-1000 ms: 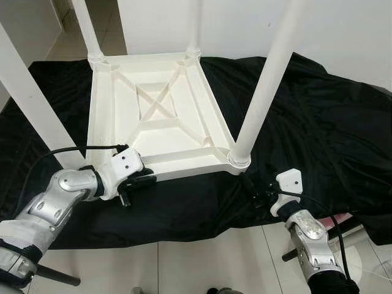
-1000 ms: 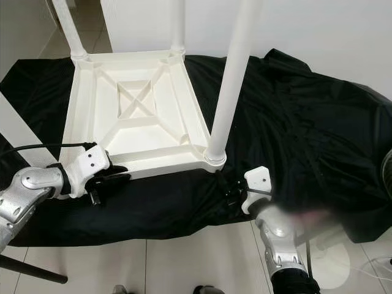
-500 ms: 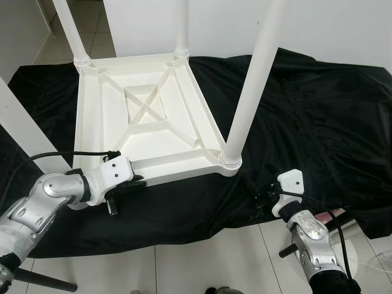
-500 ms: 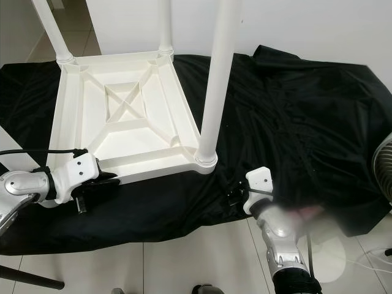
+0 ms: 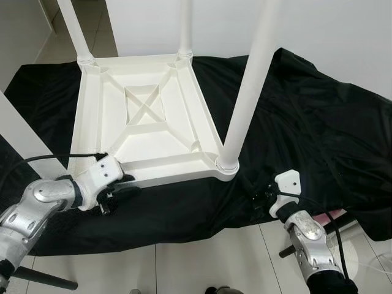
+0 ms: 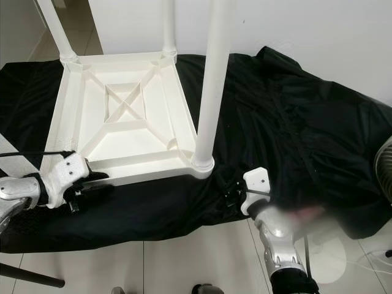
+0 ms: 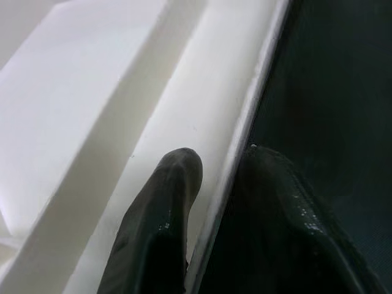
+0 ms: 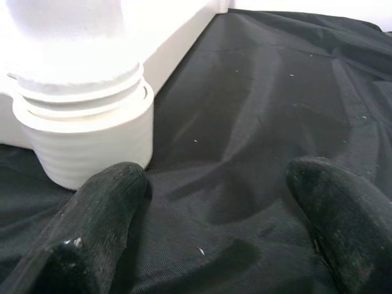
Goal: Building children table
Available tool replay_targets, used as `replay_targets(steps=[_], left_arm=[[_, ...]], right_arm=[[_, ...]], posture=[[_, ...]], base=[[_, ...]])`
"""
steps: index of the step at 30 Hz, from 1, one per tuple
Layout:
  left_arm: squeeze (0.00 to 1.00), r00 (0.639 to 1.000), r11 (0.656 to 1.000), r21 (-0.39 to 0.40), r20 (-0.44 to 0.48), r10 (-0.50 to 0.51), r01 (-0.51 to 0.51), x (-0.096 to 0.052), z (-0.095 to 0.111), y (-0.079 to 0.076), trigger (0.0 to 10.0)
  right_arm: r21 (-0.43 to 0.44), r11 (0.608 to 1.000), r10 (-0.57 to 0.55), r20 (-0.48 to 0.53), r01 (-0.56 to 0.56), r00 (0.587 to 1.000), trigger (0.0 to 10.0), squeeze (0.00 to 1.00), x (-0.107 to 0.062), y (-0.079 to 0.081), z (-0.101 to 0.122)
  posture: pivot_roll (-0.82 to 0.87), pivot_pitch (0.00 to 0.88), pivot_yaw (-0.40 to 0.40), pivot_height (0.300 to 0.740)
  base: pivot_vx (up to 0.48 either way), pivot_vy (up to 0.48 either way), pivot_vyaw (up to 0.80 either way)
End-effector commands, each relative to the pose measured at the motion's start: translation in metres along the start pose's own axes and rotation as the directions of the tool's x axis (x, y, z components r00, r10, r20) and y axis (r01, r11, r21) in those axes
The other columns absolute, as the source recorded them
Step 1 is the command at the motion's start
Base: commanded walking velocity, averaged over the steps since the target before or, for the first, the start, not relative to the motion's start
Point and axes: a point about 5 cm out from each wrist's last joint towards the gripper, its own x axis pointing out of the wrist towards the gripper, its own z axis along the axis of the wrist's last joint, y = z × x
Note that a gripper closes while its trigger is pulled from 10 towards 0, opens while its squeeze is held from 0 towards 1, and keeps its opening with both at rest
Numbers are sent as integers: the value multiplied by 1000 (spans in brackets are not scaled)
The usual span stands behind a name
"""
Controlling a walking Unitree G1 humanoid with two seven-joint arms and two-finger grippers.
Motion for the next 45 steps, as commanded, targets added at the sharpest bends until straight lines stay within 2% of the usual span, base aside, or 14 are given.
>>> replay_targets(steps=[1, 2, 4, 6, 8, 11, 12, 13, 16, 20, 22, 28, 36, 45], left_arm=[[0, 968, 968, -36, 28, -248, 249, -3, -1, -15, 10000], [0, 976, 977, -58, 95, -197, 203, -5, 3, -14, 10000], [0, 976, 977, -58, 95, -197, 203, -5, 3, -14, 10000], [0, 972, 985, -141, 225, -69, 103, -14, 8, -16, 10000], [0, 972, 985, -141, 225, -69, 103, -14, 8, -16, 10000], [0, 935, 956, -289, 349, 61, 46, -21, 13, -34, 10000], [0, 935, 956, -289, 349, 61, 46, -21, 13, -34, 10000], [0, 917, 942, -331, 389, 88, 50, -19, 16, -44, 10000], [0, 895, 933, -356, 433, 110, 58, -15, 22, -57, 10000], [0, 897, 944, -328, 430, 108, 44, -7, 25, -69, 10000], [0, 887, 937, -348, 443, 126, 40, 9, 35, -81, 10000], [0, 872, 914, -405, 454, 184, 18, 35, 52, -96, 10000], [0, 865, 903, -428, 442, 237, -29, 45, 54, -96, 10000], [0, 888, 890, -443, 361, 285, -106, 60, 51, -90, 10000]], right_arm=[[8, 1000, -1, 0, 1, 1000, 10000, 0, -3, 2, -2], [22, 1000, -9, 13, 9, 1000, 10000, 0, -3, 3, 0], [22, 1000, -9, 13, 9, 1000, 10000, 0, -3, 3, 0], [55, 998, -28, 45, 25, 999, 10000, 0, -1, 6, 6], [55, 998, -28, 45, 25, 999, 10000, 0, -1, 6, 6], [75, 996, -43, 78, 38, 996, 10000, 0, 0, 8, 13], [75, 996, -43, 78, 38, 996, 10000, 0, 0, 8, 13], [78, 996, -46, 84, 39, 995, 10000, 0, 0, 9, 15], [80, 996, -46, 89, 39, 995, 10000, 0, -1, 10, 16], [76, 996, -45, 91, 38, 995, 10000, 0, -1, 12, 17], [78, 996, -52, 101, 45, 994, 10000, 0, -2, 12, 20], [79, 994, -84, 117, 75, 990, 10000, 0, -4, 13, 27], [90, 989, -130, 121, 120, 984, 10000, 0, -7, 14, 29], [110, 980, -174, 97, 163, 980, 10000, 0, -14, 18, 24]], posture=[[-2, 112, -20, 740], [-3, 111, -19, 740], [-3, 111, -19, 740], [-1, 109, -25, 740], [-1, 109, -25, 740], [9, 103, -35, 740], [9, 103, -35, 740], [11, 101, -39, 740], [13, 99, -44, 740], [15, 98, -47, 740], [16, 96, -49, 740], [9, 95, -45, 740], [-6, 96, -43, 740], [-14, 102, -45, 740]], base=[[0, 0, 0], [0, 0, 0], [0, 0, 0], [0, 0, 0], [0, 0, 0], [0, 0, 0], [0, 0, 0], [0, 0, 0], [0, 0, 0], [0, 0, 0], [0, 0, 0], [0, 0, 0], [0, 0, 0], [0, 0, 0]])
